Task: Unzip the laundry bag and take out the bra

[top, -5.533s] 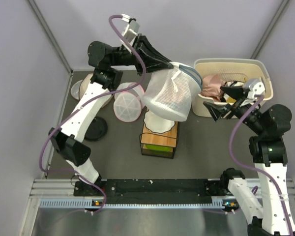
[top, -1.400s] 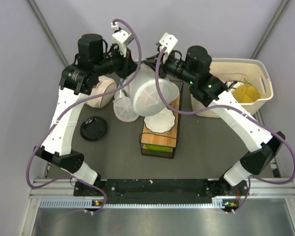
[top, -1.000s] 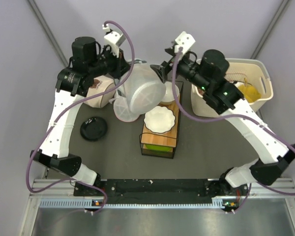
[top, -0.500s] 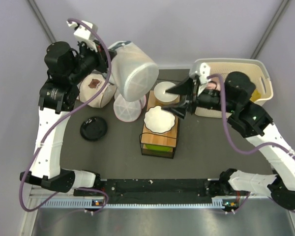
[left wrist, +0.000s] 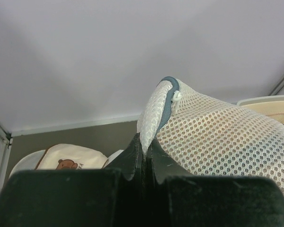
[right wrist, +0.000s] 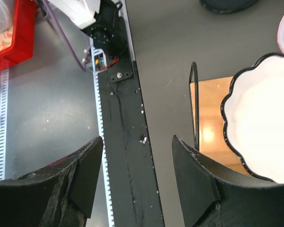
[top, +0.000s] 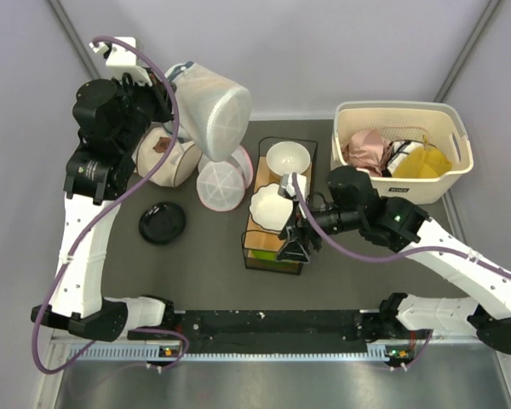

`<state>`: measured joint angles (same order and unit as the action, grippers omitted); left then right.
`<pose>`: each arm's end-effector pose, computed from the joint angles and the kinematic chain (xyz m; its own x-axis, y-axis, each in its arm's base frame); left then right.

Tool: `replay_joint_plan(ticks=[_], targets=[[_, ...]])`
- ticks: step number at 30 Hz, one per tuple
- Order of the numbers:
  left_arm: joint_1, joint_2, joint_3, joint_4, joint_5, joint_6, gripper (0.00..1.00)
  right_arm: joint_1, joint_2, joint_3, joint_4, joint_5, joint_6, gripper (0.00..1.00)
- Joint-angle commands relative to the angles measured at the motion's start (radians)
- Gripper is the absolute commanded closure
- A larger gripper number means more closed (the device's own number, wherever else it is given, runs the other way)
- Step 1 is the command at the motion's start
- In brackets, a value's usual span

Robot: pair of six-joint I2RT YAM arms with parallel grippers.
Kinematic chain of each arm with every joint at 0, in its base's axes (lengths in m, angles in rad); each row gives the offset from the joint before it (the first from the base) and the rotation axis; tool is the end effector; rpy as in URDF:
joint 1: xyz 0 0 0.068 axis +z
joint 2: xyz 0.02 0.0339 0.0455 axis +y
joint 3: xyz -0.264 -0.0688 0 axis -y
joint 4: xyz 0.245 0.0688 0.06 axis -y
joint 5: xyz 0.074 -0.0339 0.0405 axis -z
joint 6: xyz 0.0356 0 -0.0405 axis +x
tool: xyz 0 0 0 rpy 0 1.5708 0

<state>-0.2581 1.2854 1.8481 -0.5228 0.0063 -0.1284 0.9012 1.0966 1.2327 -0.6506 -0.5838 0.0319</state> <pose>0.2227 -0.0590 0.5526 0.0048 -0.1337 -0.9910 0.2641 0.9560 -0.1277 0.1238 0.1881 0.3900 -0.3356 -0.3811 -0.8614 -0.9418 0.1539 0.2989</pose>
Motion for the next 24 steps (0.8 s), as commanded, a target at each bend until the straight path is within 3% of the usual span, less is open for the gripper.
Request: replay_joint_plan(ticks=[1,9,18,24], targets=[[0.003,-0.012,0.003,0.076,-0.038,-0.017,1.00,0.041,0.034,-0.004,-0.043,0.100,0.017,0.41],[0.003,-0.012,-0.015,0.099,-0.011,-0.016,1.00,0.047,0.132,-0.006,-0.043,0.258,0.014,0.50],[0.003,-0.001,-0.024,0.106,-0.012,-0.019,1.00,0.044,0.210,0.034,-0.052,0.462,-0.055,0.50],[0.003,0.008,-0.029,0.112,-0.011,-0.011,1.00,-0.042,0.253,0.066,-0.049,0.478,-0.104,0.50]])
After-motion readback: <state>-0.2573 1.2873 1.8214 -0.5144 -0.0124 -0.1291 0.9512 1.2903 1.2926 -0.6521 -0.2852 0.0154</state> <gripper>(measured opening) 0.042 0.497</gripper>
